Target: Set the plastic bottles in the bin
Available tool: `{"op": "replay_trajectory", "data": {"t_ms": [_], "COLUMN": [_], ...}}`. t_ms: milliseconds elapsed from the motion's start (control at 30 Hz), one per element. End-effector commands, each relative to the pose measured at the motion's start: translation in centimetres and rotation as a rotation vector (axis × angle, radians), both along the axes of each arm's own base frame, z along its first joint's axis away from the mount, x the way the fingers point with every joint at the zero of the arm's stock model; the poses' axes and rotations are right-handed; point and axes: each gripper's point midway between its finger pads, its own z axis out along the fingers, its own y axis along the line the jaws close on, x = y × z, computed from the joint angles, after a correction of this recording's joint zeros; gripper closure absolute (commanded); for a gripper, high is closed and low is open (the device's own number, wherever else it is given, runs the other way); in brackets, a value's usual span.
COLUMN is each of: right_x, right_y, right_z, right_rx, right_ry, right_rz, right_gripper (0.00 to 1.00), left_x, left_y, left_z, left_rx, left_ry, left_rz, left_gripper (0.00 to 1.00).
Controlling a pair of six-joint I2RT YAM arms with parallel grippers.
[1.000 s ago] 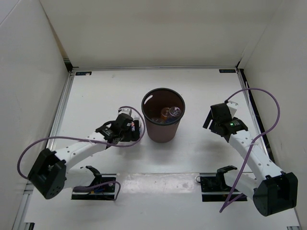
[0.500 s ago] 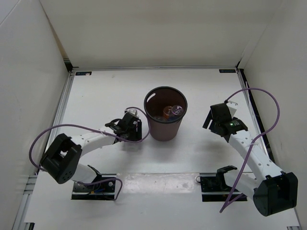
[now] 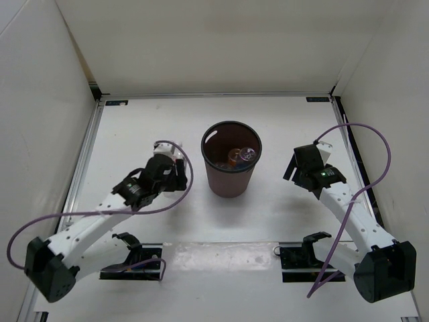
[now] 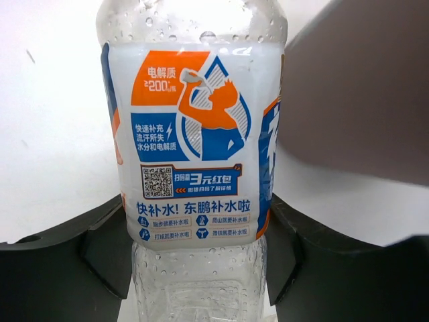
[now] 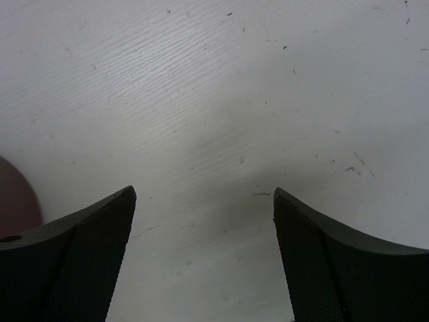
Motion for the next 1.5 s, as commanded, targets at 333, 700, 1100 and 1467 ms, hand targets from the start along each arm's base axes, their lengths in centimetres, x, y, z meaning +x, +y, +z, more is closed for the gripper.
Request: {"op": "replay_trajectory", "data": {"t_ms": [333,700,1100,1467], "right_x": [1.1,1.2,1.3,1.2], "right_y": [0.2,0.3,0.5,0.6], "right_z": [1.7,1.6,1.5,1.6], "right_rx": [0.005,0.004,0.002,0.002], "right_ry": [-0.054,-0.042,-0.038,-0.04], "right_rz": [-0.009,-0.002,0.004,0.008], "right_gripper": [0.15,0.15,0.15,0.15], "left_x": [4.1,7.2,7.2,6.8], "left_y": [-2.2,-14.8,-17.2,-15.7], "left_z": [23.6,24.9,19.5,17.0], "left_rx": [-0.114,-0.056,-0.034,-0.002], "left_ry": [-0.498,-0.516,-0.444,-0.409], "left_rz": [-0.122,-0.343,-0.361,-0.317], "left_gripper": [0.35,0.35,0.25,0.0]}}
